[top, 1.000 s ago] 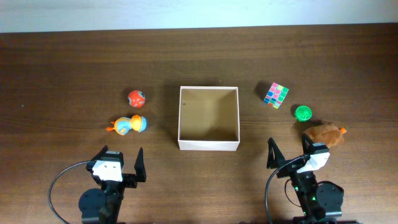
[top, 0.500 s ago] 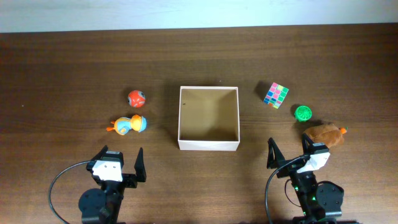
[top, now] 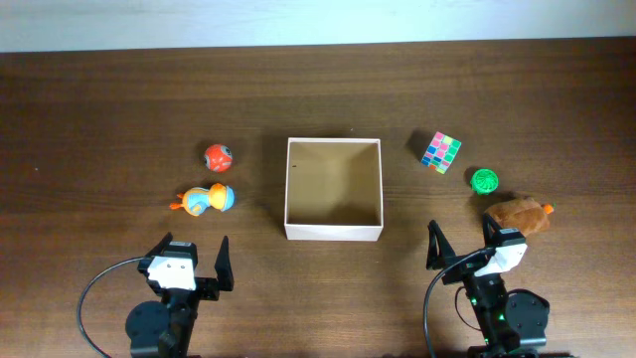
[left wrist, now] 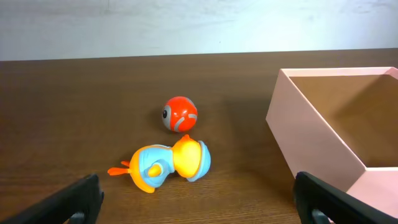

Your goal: Pack container

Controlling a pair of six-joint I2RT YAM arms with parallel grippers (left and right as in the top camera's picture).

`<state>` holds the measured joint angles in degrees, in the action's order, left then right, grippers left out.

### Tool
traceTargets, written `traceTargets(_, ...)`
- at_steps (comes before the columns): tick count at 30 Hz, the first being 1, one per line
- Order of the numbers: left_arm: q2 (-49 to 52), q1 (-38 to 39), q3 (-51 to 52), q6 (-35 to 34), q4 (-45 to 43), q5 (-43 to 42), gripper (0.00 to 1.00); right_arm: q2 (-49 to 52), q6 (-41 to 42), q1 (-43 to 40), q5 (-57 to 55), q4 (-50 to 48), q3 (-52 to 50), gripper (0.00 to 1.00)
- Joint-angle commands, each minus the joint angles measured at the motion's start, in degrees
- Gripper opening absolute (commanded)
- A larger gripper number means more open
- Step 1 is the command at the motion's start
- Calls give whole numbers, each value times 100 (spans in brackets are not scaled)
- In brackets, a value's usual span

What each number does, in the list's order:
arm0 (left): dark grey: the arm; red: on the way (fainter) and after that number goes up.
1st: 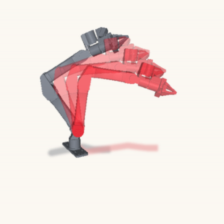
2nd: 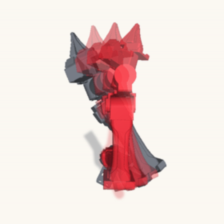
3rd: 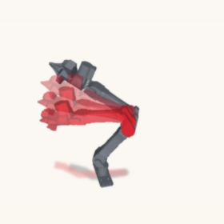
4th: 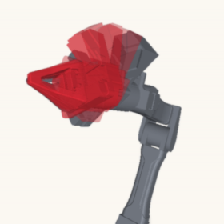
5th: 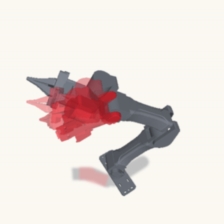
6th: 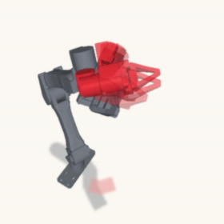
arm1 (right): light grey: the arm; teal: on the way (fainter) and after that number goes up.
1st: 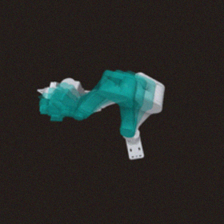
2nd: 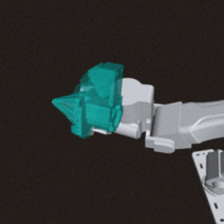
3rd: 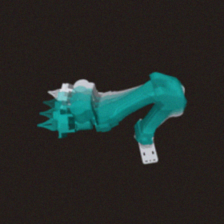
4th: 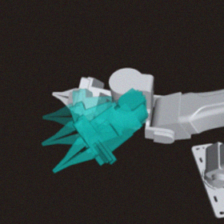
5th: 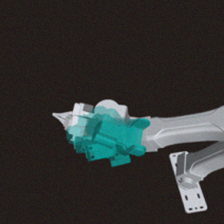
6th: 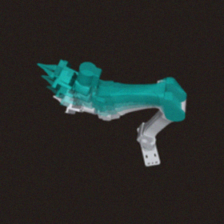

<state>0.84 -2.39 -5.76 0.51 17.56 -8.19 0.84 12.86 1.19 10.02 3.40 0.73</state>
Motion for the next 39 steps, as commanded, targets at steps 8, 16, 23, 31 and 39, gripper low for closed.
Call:
traceTargets(8,-55,-39,26,127,0,-61,99,-66,-50,31,24,-39,4,99)
traceTargets(16,-55,-39,26,127,0,-61,99,337,-63,31,496,297,1003,99)
traceTargets(23,-55,-39,26,129,0,-61,99,1974,-568,31,584,1683,3224,99)
traceTargets(31,-55,-39,26,127,0,-61,99,4704,-970,31,260,3923,6022,99)
traceTargets(39,-55,-39,26,127,0,-61,99,7331,-964,31,588,4937,7967,99)
